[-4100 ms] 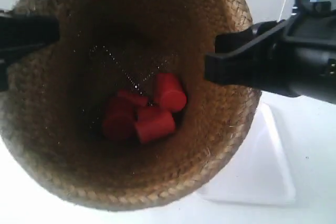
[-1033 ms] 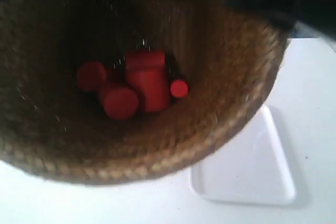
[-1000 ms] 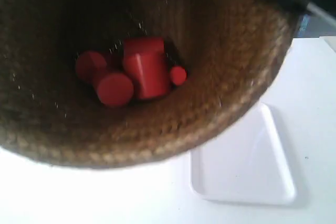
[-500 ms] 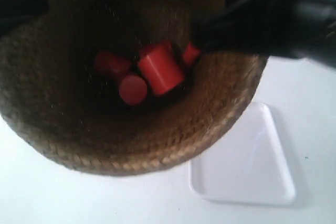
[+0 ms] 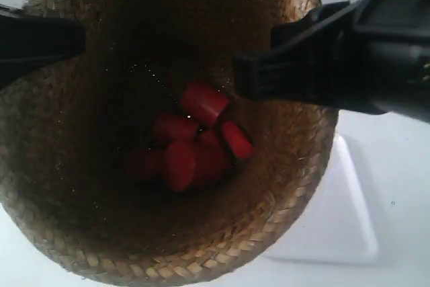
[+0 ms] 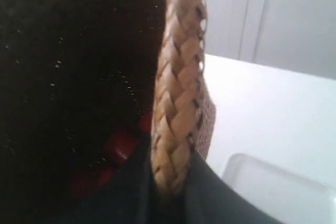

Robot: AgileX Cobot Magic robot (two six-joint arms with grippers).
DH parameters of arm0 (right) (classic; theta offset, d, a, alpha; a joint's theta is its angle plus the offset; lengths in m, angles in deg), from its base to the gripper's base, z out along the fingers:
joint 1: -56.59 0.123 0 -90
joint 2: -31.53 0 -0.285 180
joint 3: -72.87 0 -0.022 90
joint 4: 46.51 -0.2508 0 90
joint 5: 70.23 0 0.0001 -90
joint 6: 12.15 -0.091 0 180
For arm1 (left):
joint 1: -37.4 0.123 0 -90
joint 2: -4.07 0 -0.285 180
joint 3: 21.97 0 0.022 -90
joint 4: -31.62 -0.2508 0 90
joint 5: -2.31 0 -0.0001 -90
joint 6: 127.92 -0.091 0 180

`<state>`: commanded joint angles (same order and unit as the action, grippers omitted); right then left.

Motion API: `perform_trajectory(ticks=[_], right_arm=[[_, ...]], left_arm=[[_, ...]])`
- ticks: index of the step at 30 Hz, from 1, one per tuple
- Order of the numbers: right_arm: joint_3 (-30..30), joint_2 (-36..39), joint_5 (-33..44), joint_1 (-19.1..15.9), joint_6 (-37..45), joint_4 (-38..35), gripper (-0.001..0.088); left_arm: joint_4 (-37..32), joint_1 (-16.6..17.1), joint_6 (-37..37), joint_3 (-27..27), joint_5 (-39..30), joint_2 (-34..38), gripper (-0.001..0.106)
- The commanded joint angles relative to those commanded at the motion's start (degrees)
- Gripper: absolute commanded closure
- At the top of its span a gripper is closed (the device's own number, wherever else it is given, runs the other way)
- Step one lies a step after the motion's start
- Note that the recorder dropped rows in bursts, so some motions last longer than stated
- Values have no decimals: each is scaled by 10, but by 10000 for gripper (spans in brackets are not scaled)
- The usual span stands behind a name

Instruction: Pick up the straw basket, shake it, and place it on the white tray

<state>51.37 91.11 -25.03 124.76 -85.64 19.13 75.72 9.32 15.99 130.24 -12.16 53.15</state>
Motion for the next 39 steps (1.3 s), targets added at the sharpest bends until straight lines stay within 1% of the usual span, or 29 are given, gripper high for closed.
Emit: perform_trajectory(ticks=[4, 8, 10, 13, 16, 17, 18, 19, 20, 21, 22, 23, 24, 25, 28, 30, 31, 32, 33, 34, 36, 37, 38, 39], right_arm=[[0, 8, 54, -2, -2, -1, 868], [0, 10, 57, -2, -2, -7, 868], [1, 10, 63, -2, -2, -7, 868], [1, 10, 81, -2, -2, -7, 868], [1, 11, 128, -7, -9, -1, 868], [4, 11, 142, -23, -15, -1, 868], [5, 11, 139, -37, -15, -1, 868], [14, 11, 126, -61, -6, -8, 868], [20, 13, 109, -74, 8, -19, 868], [34, 19, 78, -100, 51, -50, 868], [43, 25, 66, -113, 78, -68, 868], [60, 40, 48, -137, 137, -97, 868], [66, 47, 43, -146, 165, -107, 868], [86, 68, 41, -170, 210, -127, 868], [130, 112, 29, -229, 273, -160, 868], [154, 139, 20, -276, 315, -193, 868], [164, 154, 17, -301, 347, -216, 868], [174, 170, 19, -329, 402, -255, 868], [184, 181, 24, -344, 434, -293, 868], [192, 192, 30, -368, 485, -334, 868], [206, 208, 39, -399, 531, -398, 868], [219, 217, 54, -434, 557, -445, 868], [224, 220, 65, -451, 568, -459, 868], [234, 222, 86, -486, 605, -494, 868]], left_arm=[[4, 0, 5, -1, -2, 14, 1053], [6, 0, 7, -1, 0, 21, 1053], [6, 0, 7, -1, 11, 21, 1053], [6, 0, 30, -1, 39, 21, 1053], [6, 0, 72, -1, 83, 37, 1053], [4, 0, 84, 1, 112, 58, 1053], [4, 0, 84, 4, 120, 73, 1053], [4, 0, 84, 15, 123, 106, 1053], [4, 1, 84, 23, 120, 125, 1053], [4, 1, 84, 41, 107, 162, 1053], [4, 1, 84, 52, 101, 180, 1053], [1, 1, 84, 75, 94, 210, 1053], [-2, 1, 82, 85, 93, 221, 1053], [-23, 1, 80, 110, 89, 246, 1053], [-46, 1, 81, 171, 48, 292, 1053], [-46, 15, 83, 201, 9, 321, 1053], [-52, 25, 97, 211, -4, 332, 1053], [-73, 39, 127, 221, -17, 342, 1053], [-88, 46, 149, 227, -24, 347, 1053], [-114, 54, 186, 237, -38, 354, 1053], [-157, 60, 226, 252, -58, 365, 1053], [-219, 61, 286, 268, -88, 377, 1053], [-244, 61, 316, 275, -103, 382, 1053], [-294, 61, 386, 294, -142, 397, 1053]])
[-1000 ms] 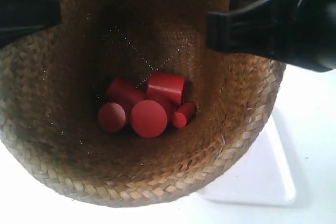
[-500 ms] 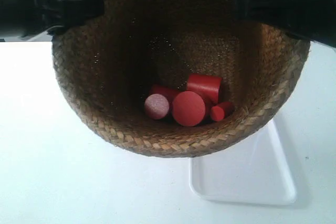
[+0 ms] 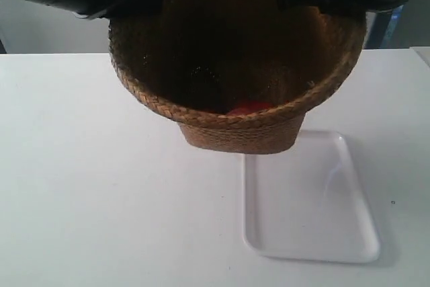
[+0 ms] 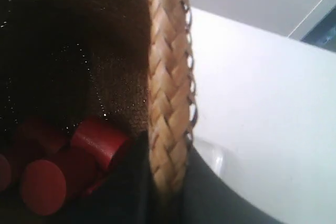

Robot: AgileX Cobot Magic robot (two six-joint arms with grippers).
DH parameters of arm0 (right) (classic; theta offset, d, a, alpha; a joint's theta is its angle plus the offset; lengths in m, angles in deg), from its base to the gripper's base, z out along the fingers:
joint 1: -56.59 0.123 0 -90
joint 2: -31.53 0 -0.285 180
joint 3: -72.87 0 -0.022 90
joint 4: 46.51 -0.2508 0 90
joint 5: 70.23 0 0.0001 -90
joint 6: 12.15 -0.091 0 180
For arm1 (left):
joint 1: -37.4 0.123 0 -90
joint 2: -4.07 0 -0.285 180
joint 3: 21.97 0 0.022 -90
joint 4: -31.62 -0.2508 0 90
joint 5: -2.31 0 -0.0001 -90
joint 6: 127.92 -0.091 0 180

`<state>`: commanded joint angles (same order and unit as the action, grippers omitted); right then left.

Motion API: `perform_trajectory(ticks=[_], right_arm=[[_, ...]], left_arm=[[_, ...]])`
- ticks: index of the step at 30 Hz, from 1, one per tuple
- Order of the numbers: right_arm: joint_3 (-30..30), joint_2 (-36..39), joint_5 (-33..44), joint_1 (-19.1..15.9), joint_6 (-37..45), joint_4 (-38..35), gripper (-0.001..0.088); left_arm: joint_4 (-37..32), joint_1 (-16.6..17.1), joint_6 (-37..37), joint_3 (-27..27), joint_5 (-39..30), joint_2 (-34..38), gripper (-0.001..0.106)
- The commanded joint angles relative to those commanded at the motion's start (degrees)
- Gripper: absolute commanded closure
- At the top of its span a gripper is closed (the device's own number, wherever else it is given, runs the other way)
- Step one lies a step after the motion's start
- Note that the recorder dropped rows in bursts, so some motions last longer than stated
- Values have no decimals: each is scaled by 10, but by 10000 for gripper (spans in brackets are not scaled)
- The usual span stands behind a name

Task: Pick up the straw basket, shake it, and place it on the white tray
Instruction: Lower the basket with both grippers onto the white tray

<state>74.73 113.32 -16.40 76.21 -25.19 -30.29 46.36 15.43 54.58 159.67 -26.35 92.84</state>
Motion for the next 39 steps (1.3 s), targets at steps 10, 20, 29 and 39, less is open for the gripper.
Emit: perform_trajectory(ticks=[10, 20, 29, 39], right_arm=[[14, 36, 126, -205, 209, -199, 868], [14, 55, 116, -249, 217, -192, 868], [-45, 55, 100, -249, 218, -162, 868], [-72, 55, 71, -249, 217, -162, 868]], left_arm=[[-130, -103, 163, 123, -87, 123, 1053], [-167, -131, 218, 133, -51, 164, 1053], [-152, -131, 215, 133, -48, 186, 1053], [-139, -131, 212, 133, -59, 186, 1053]])
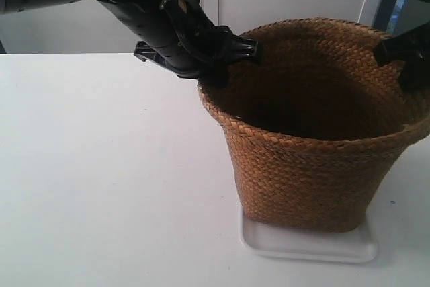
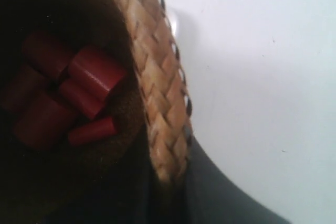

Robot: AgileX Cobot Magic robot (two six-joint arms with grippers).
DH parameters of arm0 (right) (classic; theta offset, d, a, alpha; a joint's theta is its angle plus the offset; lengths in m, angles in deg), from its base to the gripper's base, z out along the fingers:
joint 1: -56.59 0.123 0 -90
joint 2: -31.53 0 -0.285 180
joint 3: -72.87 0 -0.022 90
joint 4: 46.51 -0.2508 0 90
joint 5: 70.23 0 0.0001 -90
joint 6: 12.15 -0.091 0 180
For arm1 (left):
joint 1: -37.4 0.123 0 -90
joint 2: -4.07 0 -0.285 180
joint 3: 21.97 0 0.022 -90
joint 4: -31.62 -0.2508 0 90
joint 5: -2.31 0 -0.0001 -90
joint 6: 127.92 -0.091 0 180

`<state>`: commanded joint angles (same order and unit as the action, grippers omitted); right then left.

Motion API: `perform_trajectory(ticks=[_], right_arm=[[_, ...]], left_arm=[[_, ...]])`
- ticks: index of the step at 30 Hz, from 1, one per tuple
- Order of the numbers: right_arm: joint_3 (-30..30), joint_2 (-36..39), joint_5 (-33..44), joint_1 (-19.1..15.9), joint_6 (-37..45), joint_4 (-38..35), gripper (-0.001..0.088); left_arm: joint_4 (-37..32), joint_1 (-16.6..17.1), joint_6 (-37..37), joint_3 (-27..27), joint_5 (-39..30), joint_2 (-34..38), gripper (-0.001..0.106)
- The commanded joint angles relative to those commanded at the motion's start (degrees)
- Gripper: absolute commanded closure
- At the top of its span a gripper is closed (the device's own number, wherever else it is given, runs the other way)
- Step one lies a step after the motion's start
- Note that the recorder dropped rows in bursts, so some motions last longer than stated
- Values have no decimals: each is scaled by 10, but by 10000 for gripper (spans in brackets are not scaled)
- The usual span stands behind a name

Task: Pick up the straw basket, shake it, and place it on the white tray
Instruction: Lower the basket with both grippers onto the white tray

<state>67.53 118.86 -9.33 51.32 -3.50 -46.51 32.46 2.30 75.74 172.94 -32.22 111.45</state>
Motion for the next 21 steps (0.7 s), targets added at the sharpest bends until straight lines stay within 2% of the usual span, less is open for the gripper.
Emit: perform_trajectory(ticks=[6, 8, 11, 13, 16, 18, 21], right_arm=[[0, 0, -10, 0, 0, 0, 863], [0, 0, -12, 0, 0, 0, 832], [0, 0, -13, 0, 0, 0, 724], [0, 0, -16, 0, 0, 0, 613], [0, -1, -20, 0, 0, 0, 422], [0, -1, -20, 0, 0, 0, 295], [0, -1, -20, 0, -4, 0, 208]], left_arm=[[7, 0, -8, 0, -3, 0, 1053], [7, 0, -16, 0, -3, 0, 1053], [7, 0, -17, 0, -3, 0, 1052], [7, 0, -17, 0, -3, 0, 1018], [7, 0, -17, 0, -5, 0, 896], [7, 0, -17, 0, -12, -1, 764], [7, 0, -17, 0, -20, -3, 543]])
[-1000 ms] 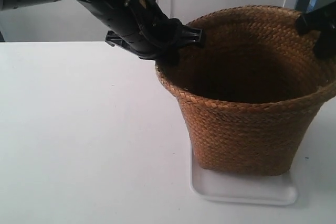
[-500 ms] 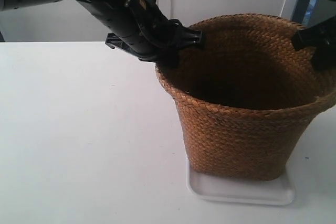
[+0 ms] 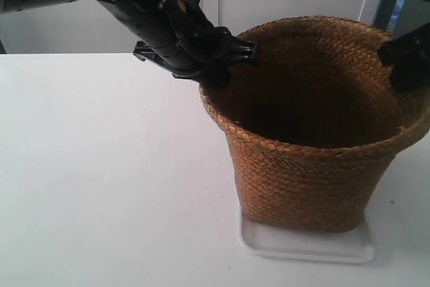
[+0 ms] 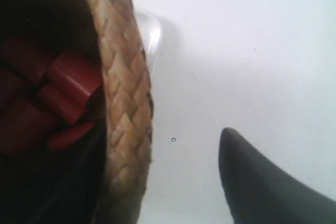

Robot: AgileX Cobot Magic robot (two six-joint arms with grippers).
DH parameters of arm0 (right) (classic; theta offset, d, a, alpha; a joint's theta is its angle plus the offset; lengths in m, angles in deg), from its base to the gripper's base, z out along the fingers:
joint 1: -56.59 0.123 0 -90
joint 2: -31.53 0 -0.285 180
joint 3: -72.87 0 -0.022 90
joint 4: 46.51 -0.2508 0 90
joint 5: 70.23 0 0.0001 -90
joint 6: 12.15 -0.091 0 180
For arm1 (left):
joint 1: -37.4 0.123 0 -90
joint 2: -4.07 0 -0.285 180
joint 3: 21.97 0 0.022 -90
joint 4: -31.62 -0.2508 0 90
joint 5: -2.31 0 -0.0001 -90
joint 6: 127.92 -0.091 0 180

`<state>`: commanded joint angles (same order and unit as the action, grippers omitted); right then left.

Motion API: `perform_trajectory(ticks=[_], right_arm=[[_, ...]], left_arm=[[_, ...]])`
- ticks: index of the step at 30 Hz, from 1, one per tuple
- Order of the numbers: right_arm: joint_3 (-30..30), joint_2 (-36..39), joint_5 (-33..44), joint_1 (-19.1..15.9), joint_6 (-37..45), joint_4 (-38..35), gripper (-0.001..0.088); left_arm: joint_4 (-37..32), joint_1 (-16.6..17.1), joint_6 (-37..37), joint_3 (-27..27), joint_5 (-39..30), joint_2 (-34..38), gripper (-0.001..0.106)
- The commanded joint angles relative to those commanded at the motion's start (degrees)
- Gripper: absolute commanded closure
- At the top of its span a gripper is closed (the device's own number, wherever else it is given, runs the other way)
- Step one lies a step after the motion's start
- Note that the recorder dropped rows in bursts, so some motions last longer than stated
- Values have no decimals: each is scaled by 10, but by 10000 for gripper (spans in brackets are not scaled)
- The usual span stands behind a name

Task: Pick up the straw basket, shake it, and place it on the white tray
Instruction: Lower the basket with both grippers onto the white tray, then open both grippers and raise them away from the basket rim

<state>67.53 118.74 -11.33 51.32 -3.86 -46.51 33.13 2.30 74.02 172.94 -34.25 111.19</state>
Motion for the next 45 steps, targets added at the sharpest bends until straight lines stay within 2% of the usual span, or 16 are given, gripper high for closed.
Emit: perform_trajectory(ticks=[3, 5, 13, 18, 22, 26, 29, 33, 34, 38, 41, 45], right_arm=[[0, 0, 1, 0, -11, 0, 202], [0, -5, 1, 0, -11, 0, 202], [0, -73, -8, 0, -17, 0, 202], [0, -139, -8, 1, -17, 0, 207], [0, -193, -16, 1, -22, -34, 228], [0, -235, -22, 1, -23, -54, 338], [0, -260, -19, 1, -23, -66, 496], [0, -283, -19, 1, -23, -105, 793], [0, -289, -19, 1, -22, -114, 870], [-6, -312, -20, 1, -11, -130, 868], [-26, -339, -36, 2, 22, -145, 868], [-56, -372, -52, 2, 20, -153, 868]], left_arm=[[0, 0, 1, 0, -11, -2, 335], [0, 0, 1, 0, -18, -7, 267], [-15, 1, 1, 0, -38, -67, 254], [-69, 1, 0, 0, -97, -118, 274], [-96, 1, -14, -1, -132, -150, 372], [-95, 1, -51, -1, -149, -178, 557], [-95, 1, -64, -5, -157, -197, 734], [-95, 1, -85, -39, -130, -234, 1041], [-95, 1, -88, -51, -118, -245, 1052], [-93, 1, -88, -116, -37, -295, 1053], [-93, 1, -88, -183, 32, -341, 1053], [-93, 1, -88, -273, 114, -419, 1053]])
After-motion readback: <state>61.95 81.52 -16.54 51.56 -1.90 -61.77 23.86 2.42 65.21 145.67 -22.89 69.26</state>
